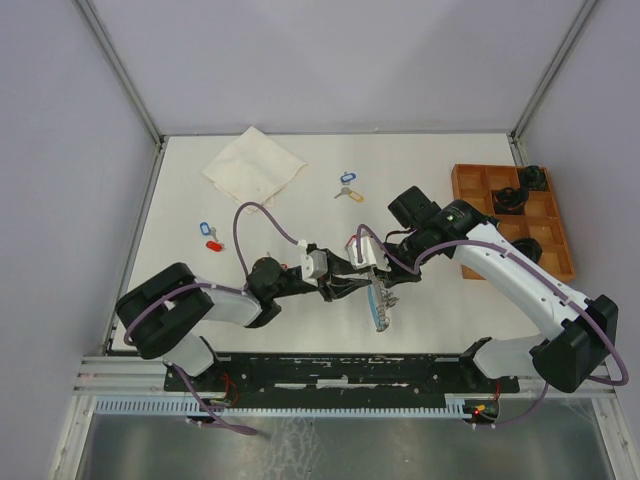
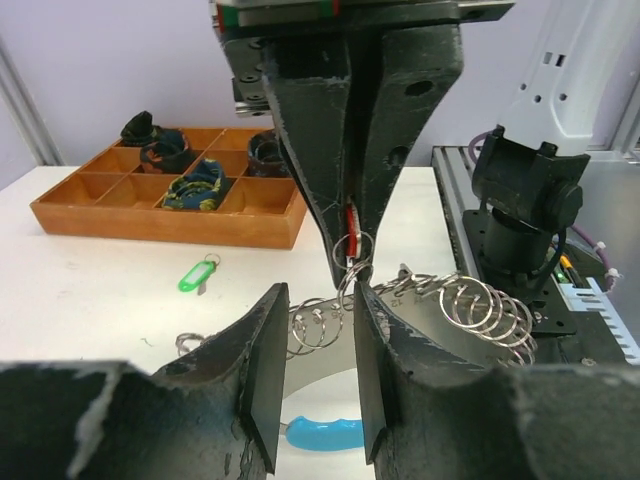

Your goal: Remove the keys from the keyring

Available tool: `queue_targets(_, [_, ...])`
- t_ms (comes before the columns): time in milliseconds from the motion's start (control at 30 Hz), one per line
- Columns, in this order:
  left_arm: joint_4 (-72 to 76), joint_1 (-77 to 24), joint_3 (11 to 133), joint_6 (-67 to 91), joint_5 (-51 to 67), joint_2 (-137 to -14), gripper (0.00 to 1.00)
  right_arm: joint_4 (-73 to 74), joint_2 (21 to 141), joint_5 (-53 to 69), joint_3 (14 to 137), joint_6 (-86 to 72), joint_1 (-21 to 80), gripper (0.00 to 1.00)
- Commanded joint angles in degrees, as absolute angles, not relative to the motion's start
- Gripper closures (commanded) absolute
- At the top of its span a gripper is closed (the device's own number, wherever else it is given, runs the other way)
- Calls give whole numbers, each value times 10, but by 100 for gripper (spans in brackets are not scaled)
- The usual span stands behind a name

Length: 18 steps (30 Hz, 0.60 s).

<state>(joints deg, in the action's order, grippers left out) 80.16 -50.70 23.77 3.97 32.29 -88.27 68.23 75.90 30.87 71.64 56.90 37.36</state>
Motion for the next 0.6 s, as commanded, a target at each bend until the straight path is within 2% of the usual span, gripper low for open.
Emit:
queue_targets(0, [874, -506, 249, 33, 359, -893, 61, 683, 746, 330, 734, 577, 372, 99])
queue_targets(567, [879, -520, 262, 40, 351, -922, 62, 684, 749, 331, 735, 577, 372, 99])
